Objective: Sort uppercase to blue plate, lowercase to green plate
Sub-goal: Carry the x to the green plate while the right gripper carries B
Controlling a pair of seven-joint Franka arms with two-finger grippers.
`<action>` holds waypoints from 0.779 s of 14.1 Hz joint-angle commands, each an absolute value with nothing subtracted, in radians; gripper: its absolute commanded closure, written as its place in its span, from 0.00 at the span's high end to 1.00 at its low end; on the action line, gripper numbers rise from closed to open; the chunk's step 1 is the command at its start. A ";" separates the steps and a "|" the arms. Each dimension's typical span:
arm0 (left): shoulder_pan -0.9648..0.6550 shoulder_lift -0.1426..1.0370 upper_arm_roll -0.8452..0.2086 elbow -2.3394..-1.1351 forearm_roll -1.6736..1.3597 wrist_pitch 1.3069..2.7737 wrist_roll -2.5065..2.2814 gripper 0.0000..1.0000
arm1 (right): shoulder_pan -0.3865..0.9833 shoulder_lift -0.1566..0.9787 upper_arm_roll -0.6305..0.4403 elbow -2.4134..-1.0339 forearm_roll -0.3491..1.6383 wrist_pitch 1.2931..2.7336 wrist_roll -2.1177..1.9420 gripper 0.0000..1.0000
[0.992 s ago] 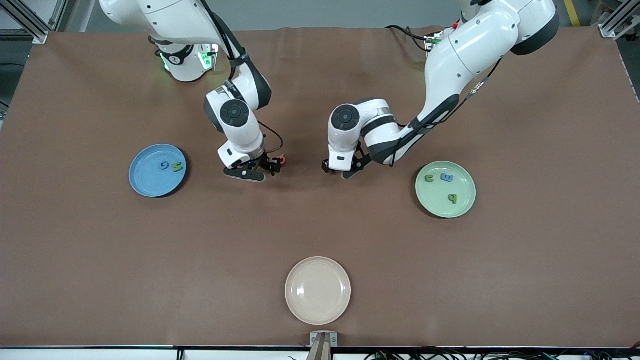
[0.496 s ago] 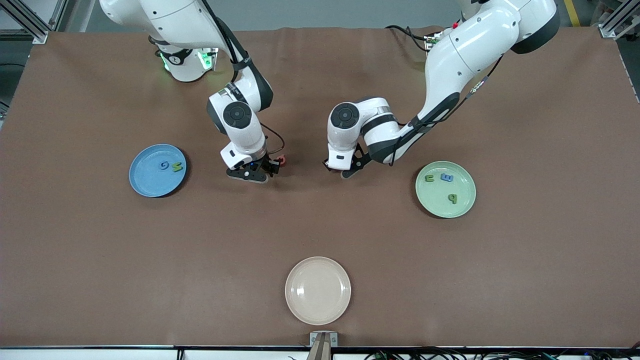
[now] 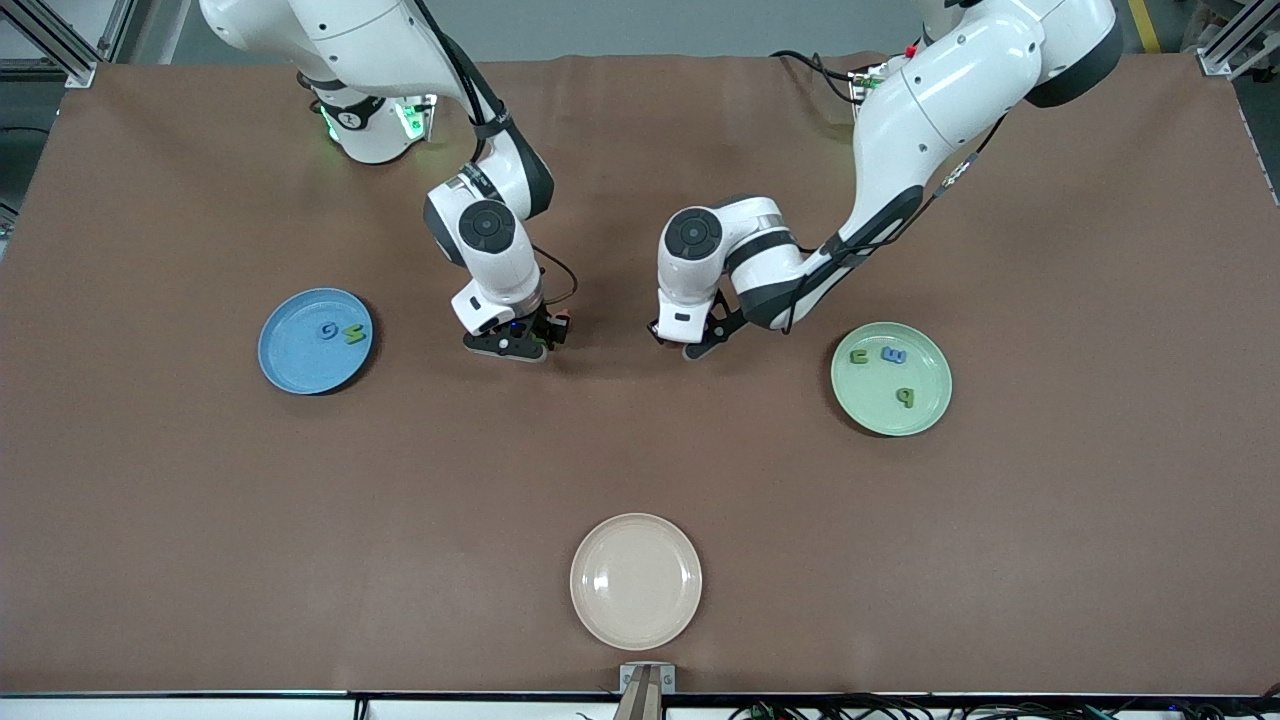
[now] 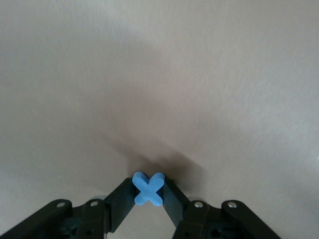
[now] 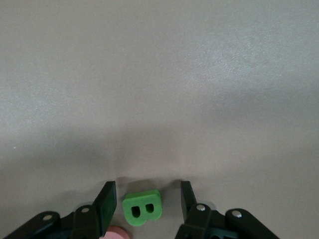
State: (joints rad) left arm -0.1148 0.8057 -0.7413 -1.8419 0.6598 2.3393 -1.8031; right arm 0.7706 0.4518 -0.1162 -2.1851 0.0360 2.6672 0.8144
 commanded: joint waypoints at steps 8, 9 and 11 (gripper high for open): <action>0.503 0.738 -1.130 -2.012 0.713 2.125 -1.384 0.05 | 0.793 0.480 -0.127 -2.174 0.040 2.669 0.844 0.61; 0.552 0.739 -1.150 -2.026 0.747 2.102 -1.361 0.05 | 0.793 0.480 -0.127 -2.174 0.040 2.668 0.844 0.61; 0.632 0.739 -1.163 -2.063 0.822 2.092 -1.316 0.05 | 0.793 0.480 -0.127 -2.175 0.041 2.666 0.844 0.60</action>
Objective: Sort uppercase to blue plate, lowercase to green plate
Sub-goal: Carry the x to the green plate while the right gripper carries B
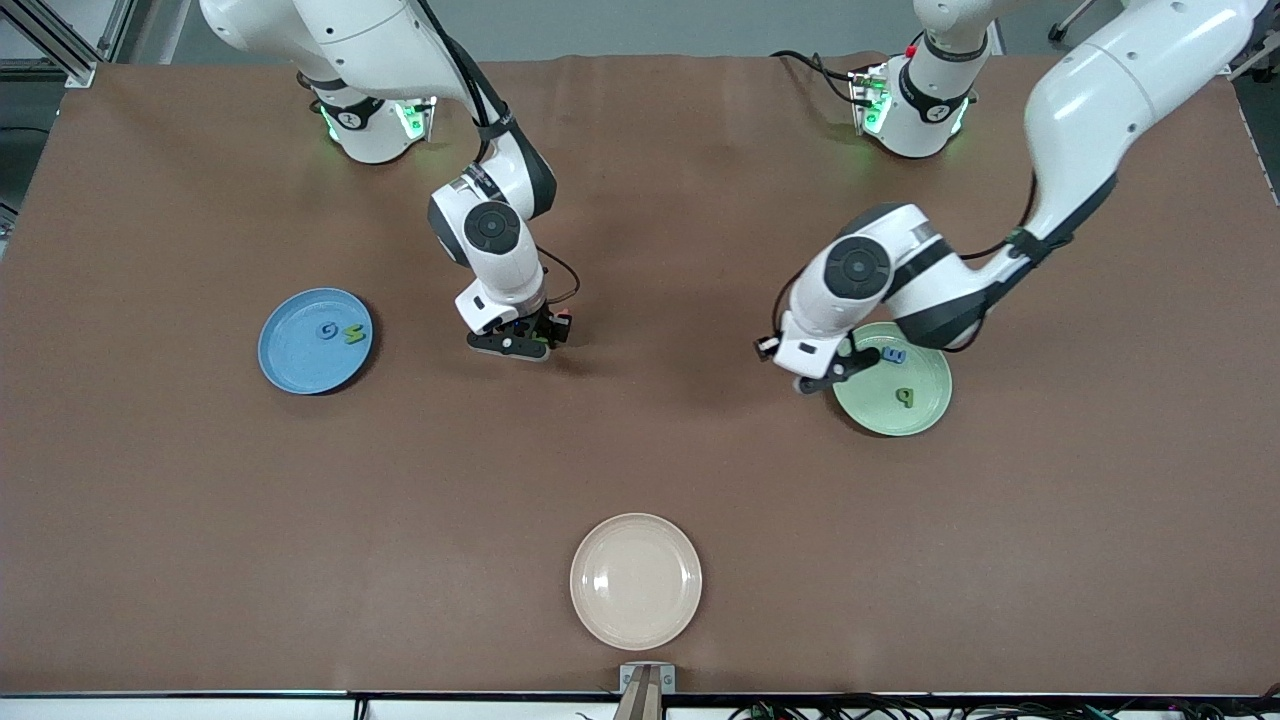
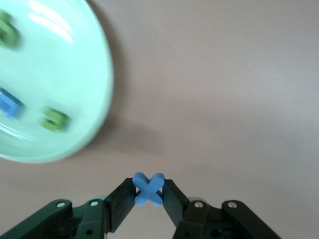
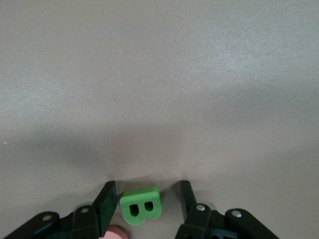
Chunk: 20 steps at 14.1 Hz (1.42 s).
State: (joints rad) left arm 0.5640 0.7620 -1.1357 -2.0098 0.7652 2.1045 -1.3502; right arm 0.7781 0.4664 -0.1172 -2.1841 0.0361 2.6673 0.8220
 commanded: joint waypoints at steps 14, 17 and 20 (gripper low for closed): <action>0.721 0.770 -1.078 -2.088 1.045 2.172 -1.187 0.23 | 0.787 0.463 -0.130 -2.178 0.040 2.617 0.851 0.03; 0.726 0.765 -1.075 -2.086 1.045 2.181 -1.174 0.46 | 0.717 0.388 -0.133 -2.180 0.037 2.507 0.758 0.03; 0.739 0.761 -1.077 -2.088 1.045 2.181 -1.173 0.64 | 0.609 0.301 -0.137 -2.194 0.026 2.374 0.561 0.03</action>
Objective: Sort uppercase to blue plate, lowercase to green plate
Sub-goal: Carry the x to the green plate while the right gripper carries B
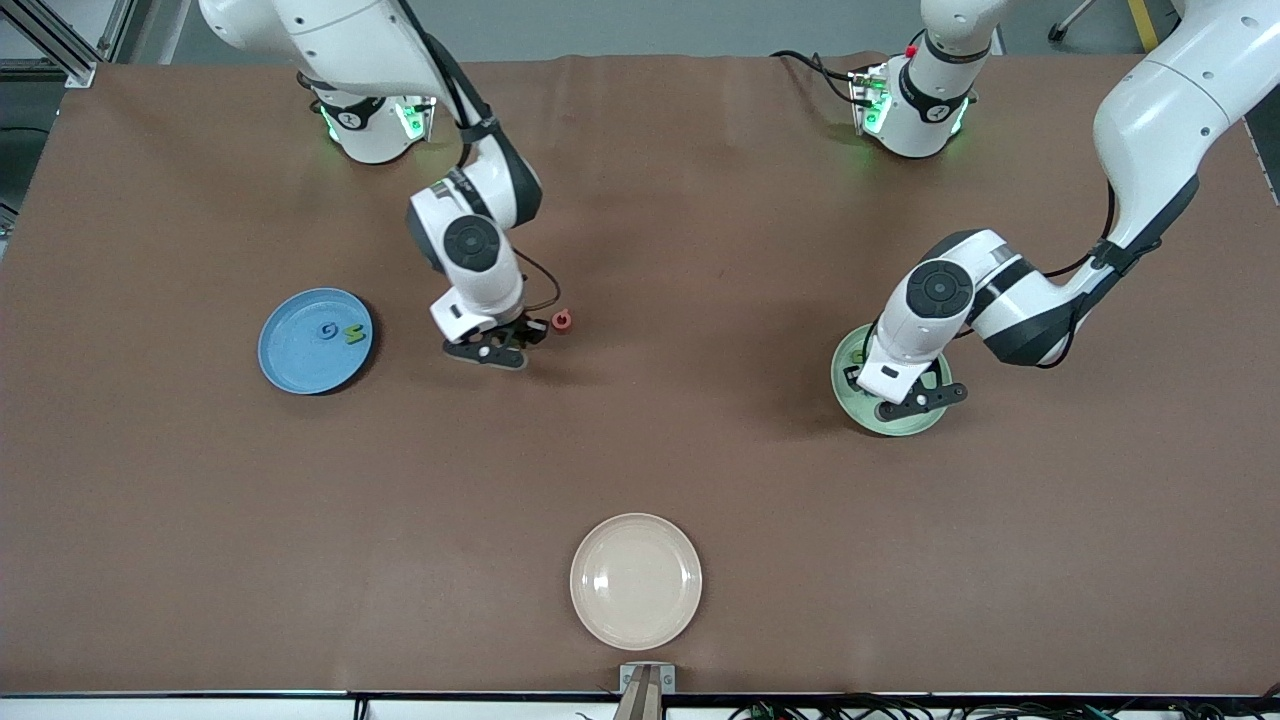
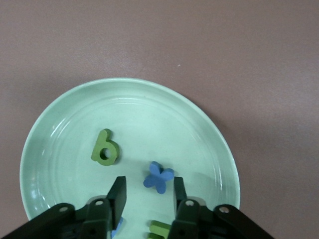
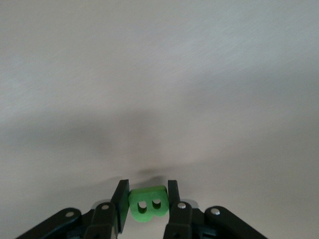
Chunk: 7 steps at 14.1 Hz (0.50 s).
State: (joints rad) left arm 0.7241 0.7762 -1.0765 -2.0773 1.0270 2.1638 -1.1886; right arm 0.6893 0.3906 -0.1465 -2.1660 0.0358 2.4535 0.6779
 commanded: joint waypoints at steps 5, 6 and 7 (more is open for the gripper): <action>0.738 0.747 -1.104 -2.068 1.029 2.166 -1.192 0.67 | 0.392 0.178 -0.138 -2.316 -0.012 2.347 0.224 0.04; 0.738 0.746 -1.104 -2.063 1.029 2.166 -1.192 0.68 | 0.352 0.148 -0.137 -2.345 -0.043 2.347 0.189 0.04; 0.738 0.747 -1.104 -2.063 1.029 2.166 -1.192 0.70 | 0.313 0.121 -0.137 -2.368 -0.064 2.347 0.149 0.04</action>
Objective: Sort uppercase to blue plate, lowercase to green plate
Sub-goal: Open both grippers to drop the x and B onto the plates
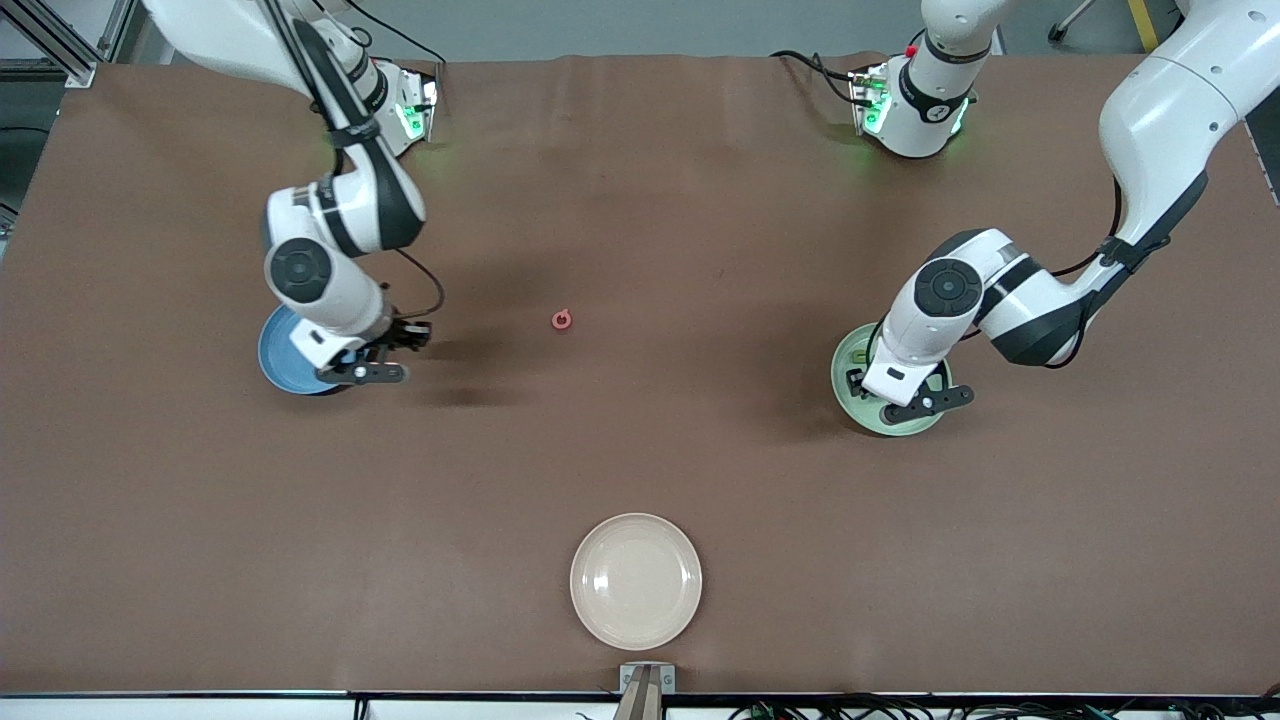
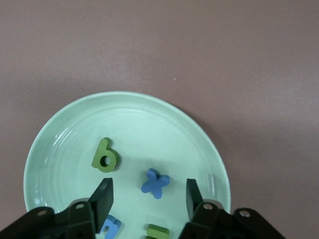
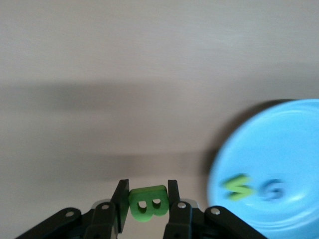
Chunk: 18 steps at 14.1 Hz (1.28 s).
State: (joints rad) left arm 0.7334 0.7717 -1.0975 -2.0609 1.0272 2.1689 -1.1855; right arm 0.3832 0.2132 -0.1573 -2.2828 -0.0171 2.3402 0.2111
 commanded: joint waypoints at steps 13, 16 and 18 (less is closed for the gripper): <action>0.729 0.680 -1.089 -2.043 0.903 2.164 -0.973 1.00 | -0.091 0.104 -0.132 -2.510 -0.064 2.531 -0.383 0.07; 0.724 0.542 -1.022 -2.040 0.615 2.168 -0.668 1.00 | -0.083 0.115 -0.130 -2.510 -0.057 2.536 -0.382 0.07; 0.723 0.456 -0.977 -2.040 0.461 2.169 -0.508 1.00 | -0.080 0.126 -0.129 -2.508 -0.054 2.536 -0.382 0.09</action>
State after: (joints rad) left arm 0.7339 0.5935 -1.0225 -2.0201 0.5874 2.1678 -0.6418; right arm -0.0708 0.1201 -0.1397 -2.4987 -0.0475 2.5177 -0.3777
